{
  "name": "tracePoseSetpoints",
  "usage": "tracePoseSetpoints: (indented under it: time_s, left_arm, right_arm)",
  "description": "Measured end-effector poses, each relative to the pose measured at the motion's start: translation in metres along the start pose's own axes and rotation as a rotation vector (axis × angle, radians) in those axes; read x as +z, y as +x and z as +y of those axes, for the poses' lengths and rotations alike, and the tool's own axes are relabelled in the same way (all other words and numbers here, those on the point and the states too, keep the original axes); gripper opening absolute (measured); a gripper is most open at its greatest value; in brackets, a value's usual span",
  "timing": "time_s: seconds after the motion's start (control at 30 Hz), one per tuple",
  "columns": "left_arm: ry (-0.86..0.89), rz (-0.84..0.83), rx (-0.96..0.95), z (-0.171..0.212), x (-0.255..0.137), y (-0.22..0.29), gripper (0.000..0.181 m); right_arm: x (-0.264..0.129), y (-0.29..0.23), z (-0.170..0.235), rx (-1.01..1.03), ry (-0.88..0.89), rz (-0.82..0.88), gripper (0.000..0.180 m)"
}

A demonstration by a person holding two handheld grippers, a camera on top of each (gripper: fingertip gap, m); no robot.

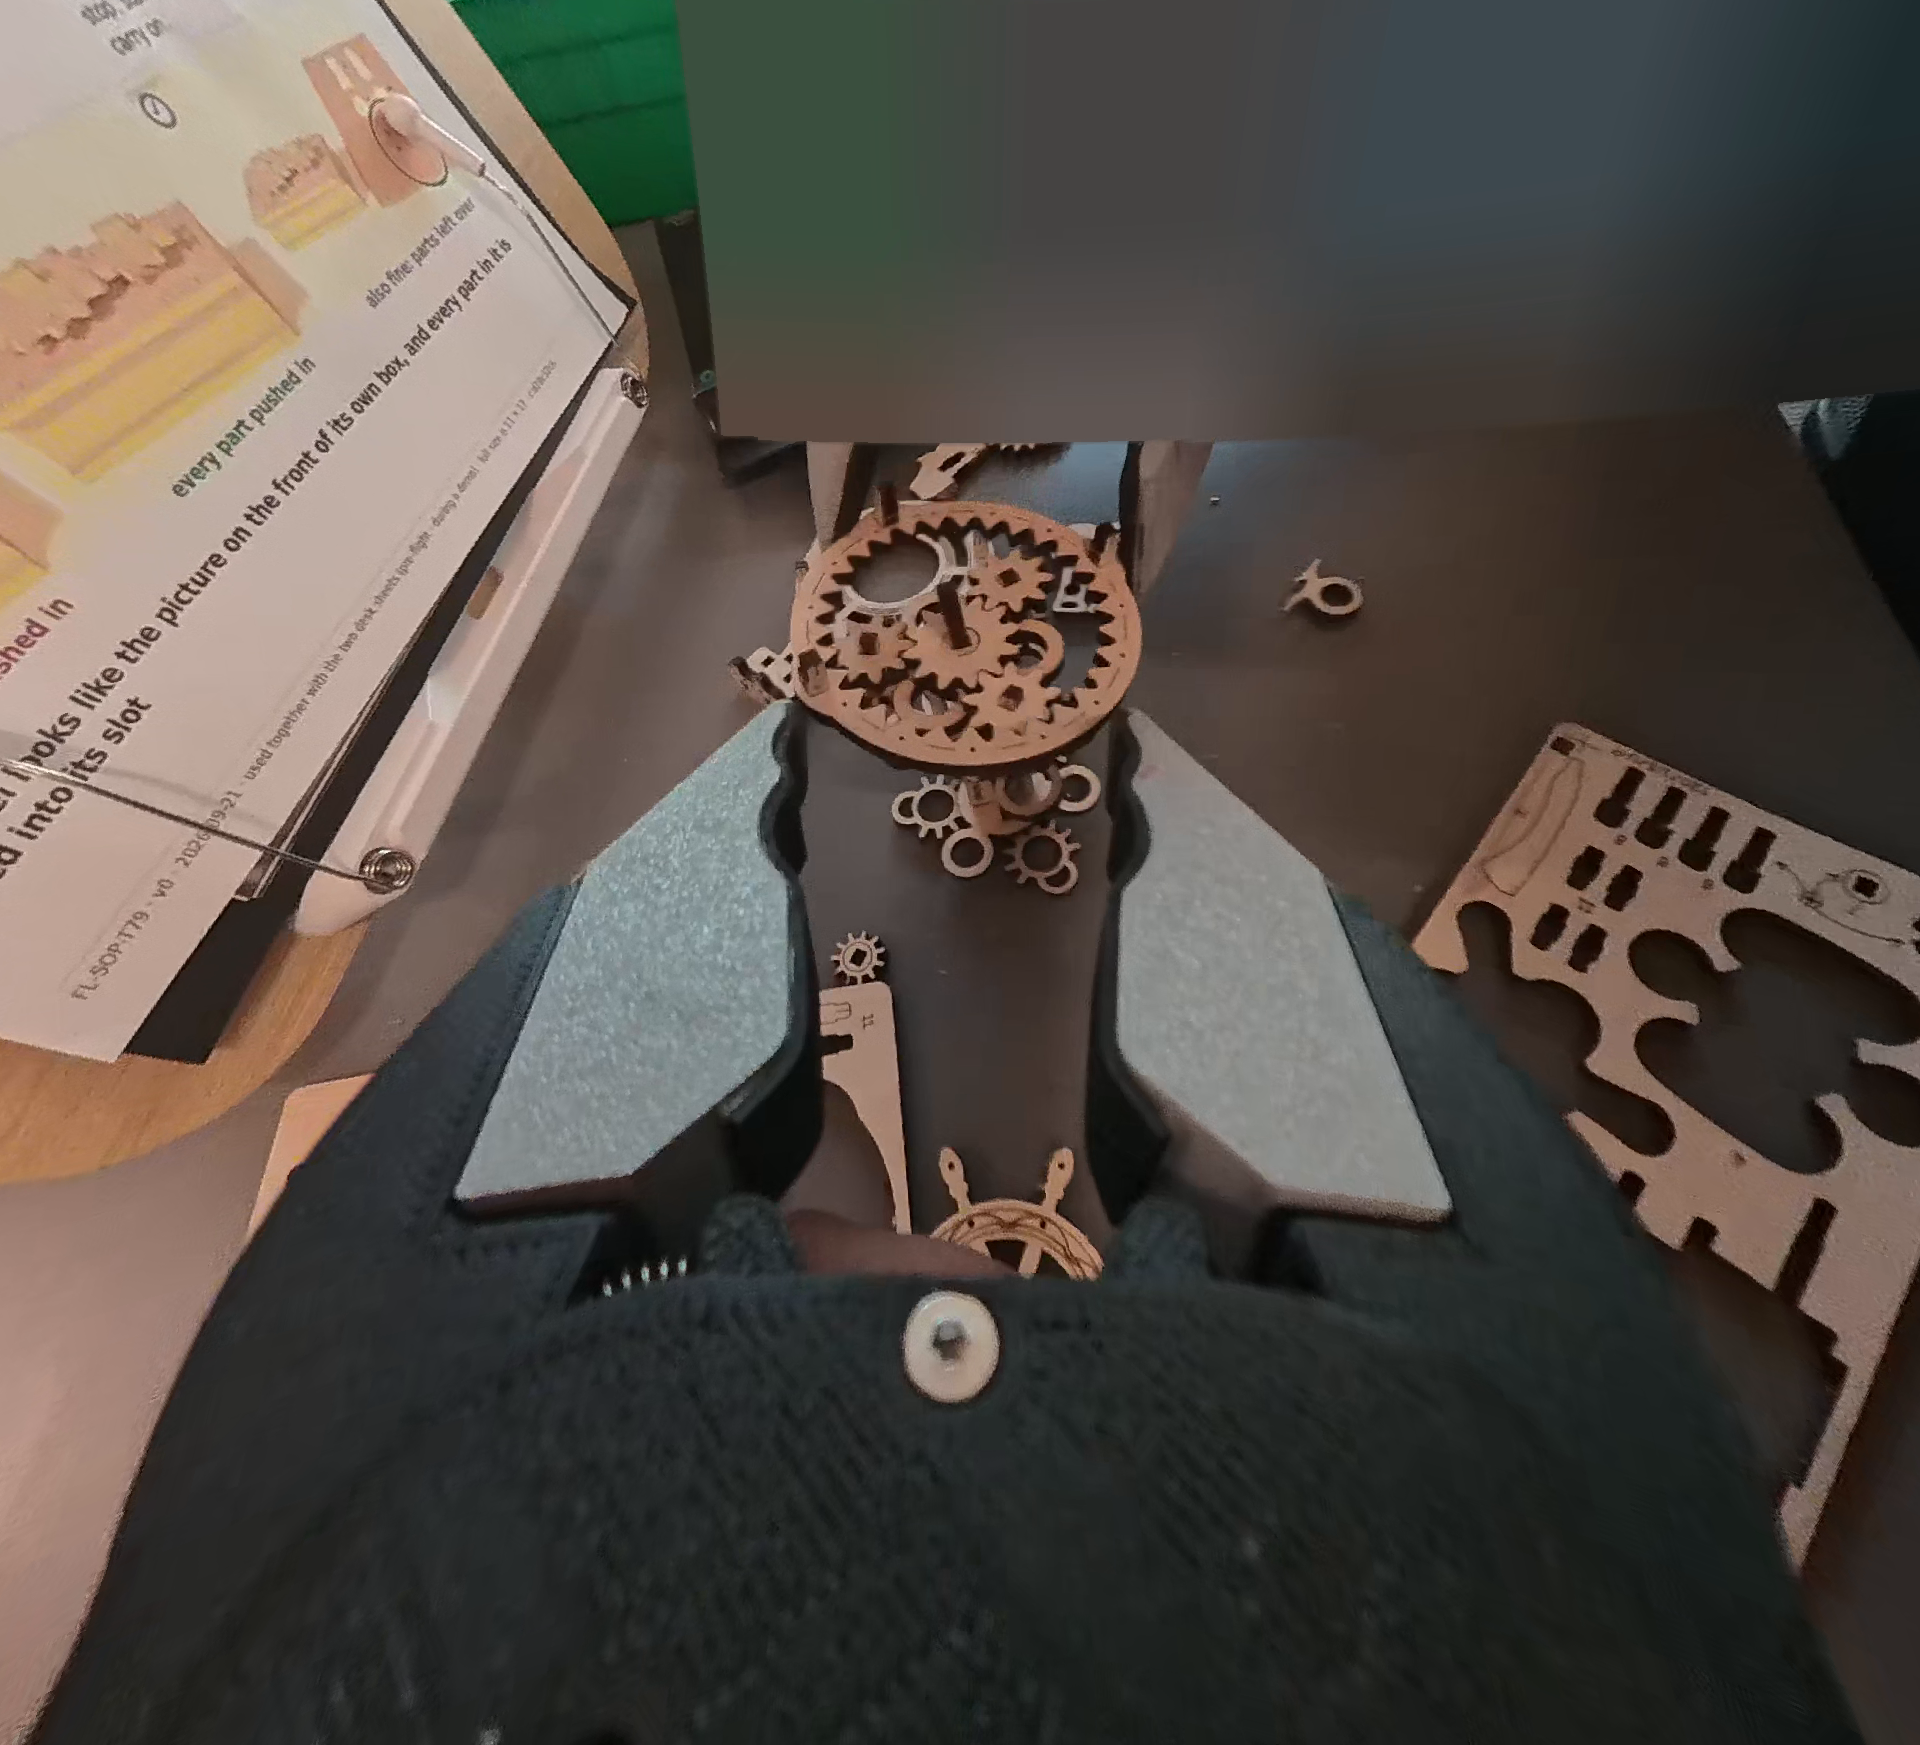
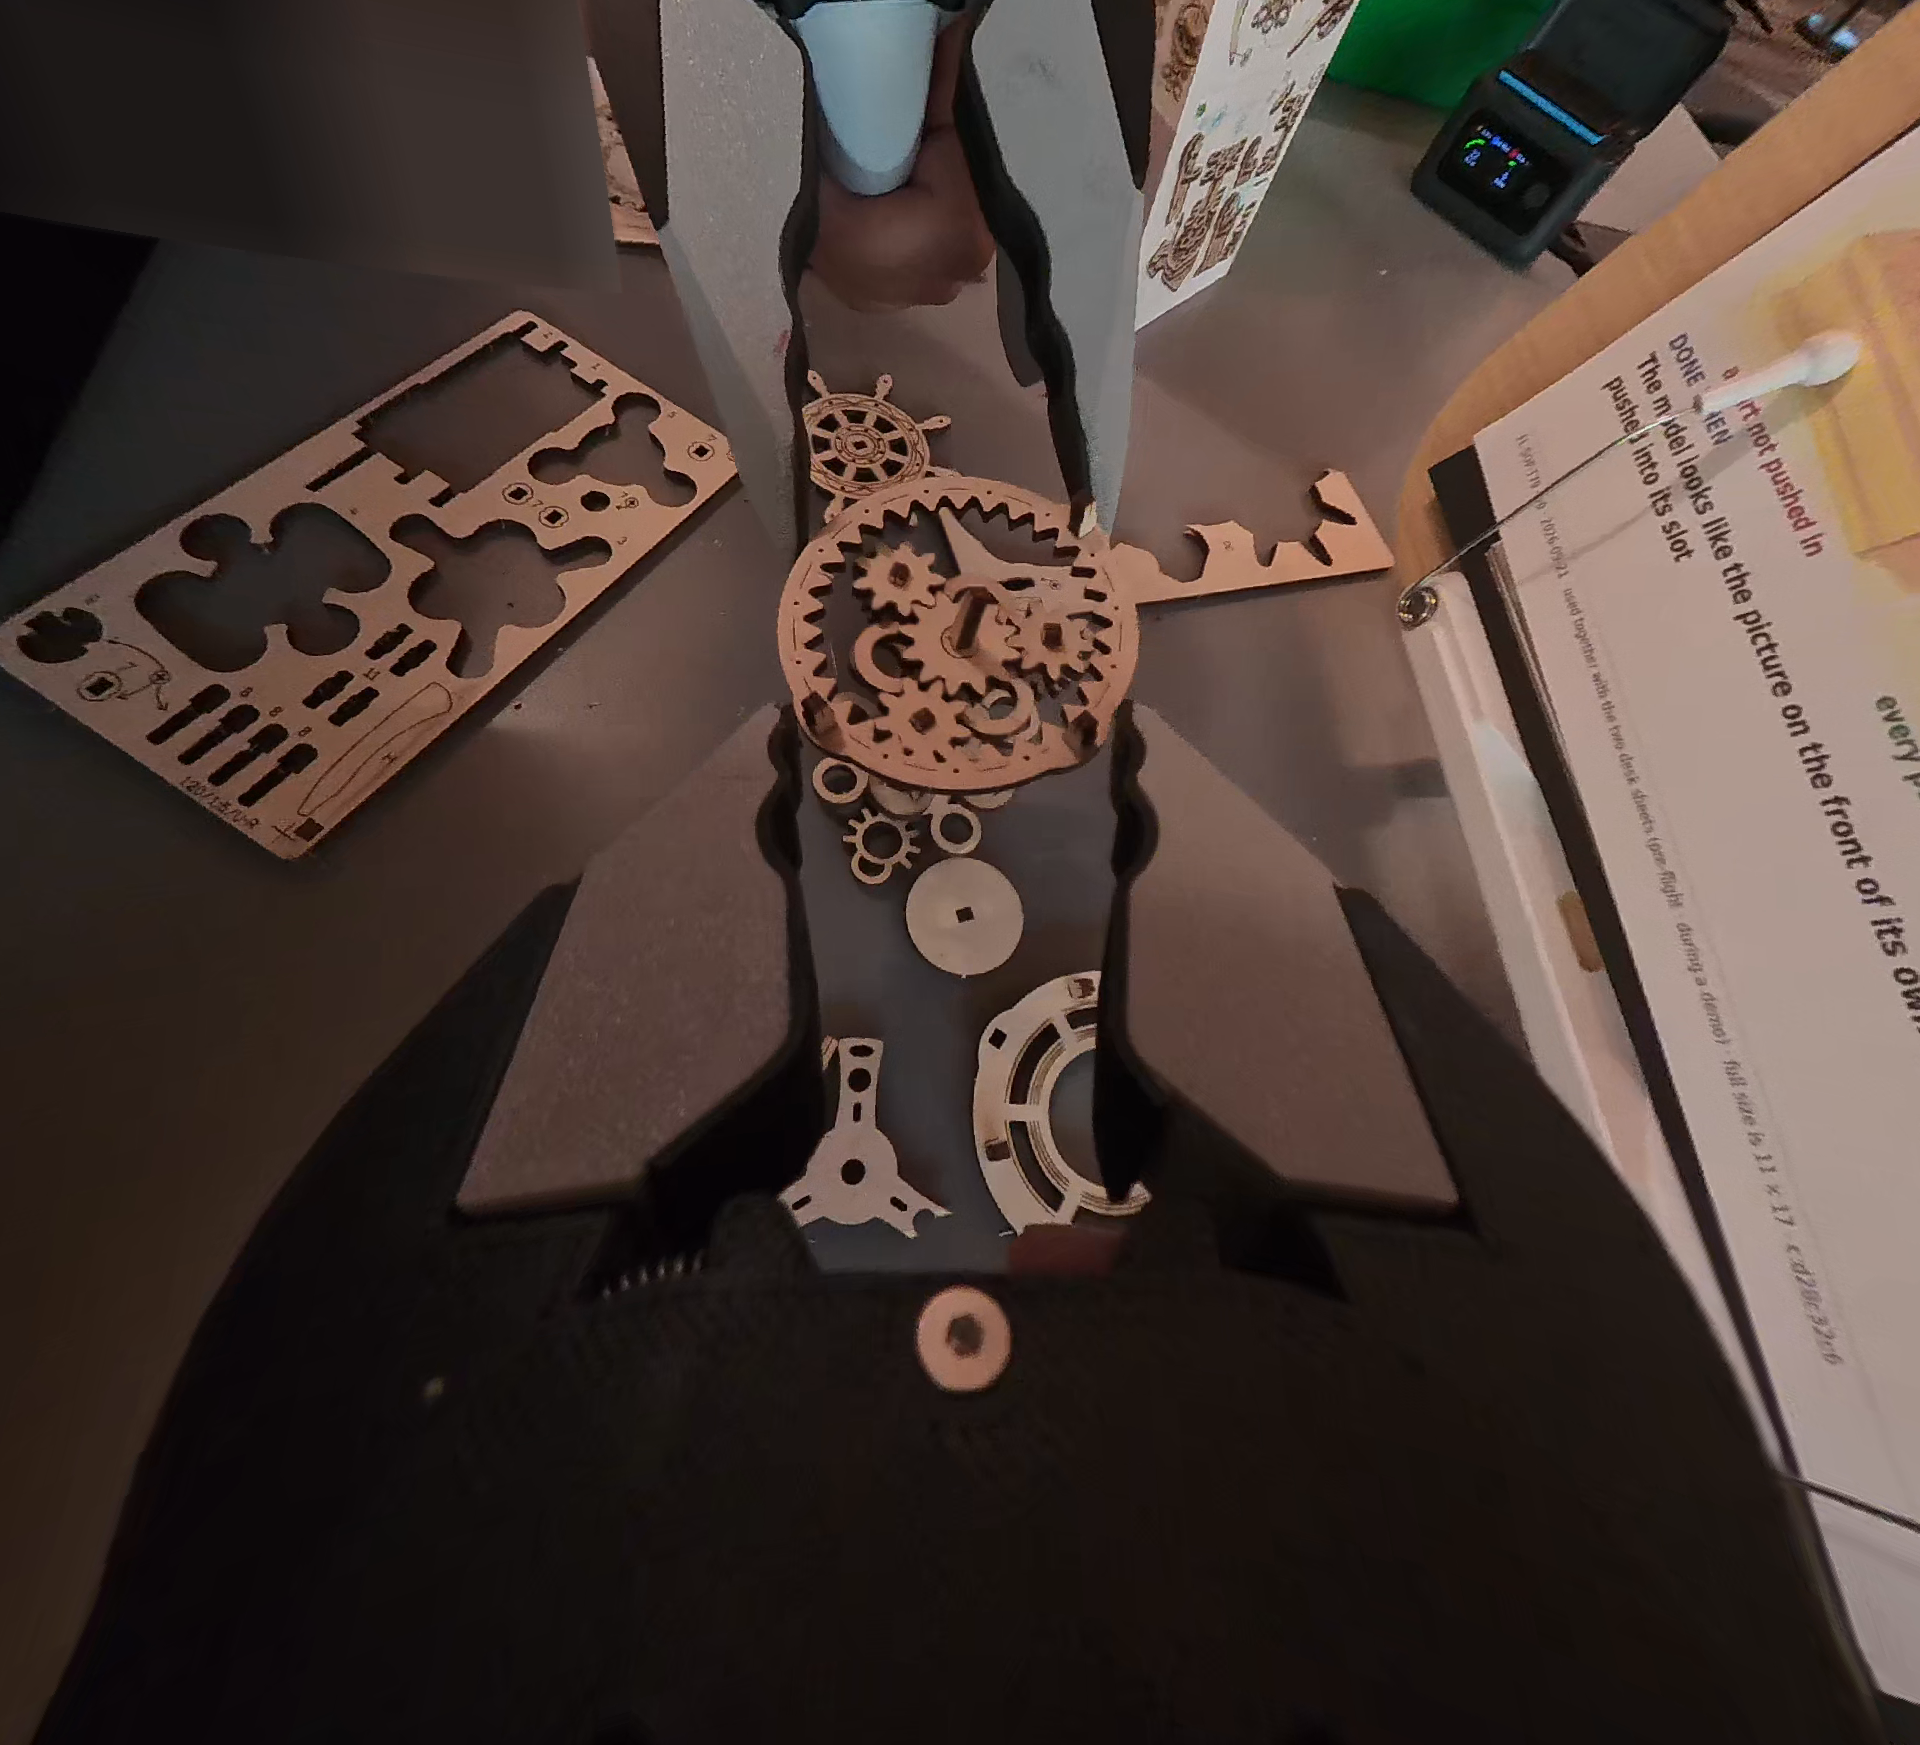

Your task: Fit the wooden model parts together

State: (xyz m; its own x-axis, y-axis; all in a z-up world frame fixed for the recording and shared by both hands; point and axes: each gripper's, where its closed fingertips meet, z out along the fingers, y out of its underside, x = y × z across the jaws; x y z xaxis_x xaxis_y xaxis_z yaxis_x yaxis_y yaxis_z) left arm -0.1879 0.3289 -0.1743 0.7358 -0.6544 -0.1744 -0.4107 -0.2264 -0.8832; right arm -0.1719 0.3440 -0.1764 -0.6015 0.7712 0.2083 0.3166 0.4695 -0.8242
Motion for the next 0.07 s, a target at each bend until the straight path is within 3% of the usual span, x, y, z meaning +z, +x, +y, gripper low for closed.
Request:
tracePoseSetpoints:
  time_s: [0.07]
  left_arm:
    - [0.0,0.004,-0.013,0.0,0.0004,-0.0005,0.056]
  right_arm:
    - [-0.0008,0.0004,-0.0007,0.019,0.015,-0.017,0.057]
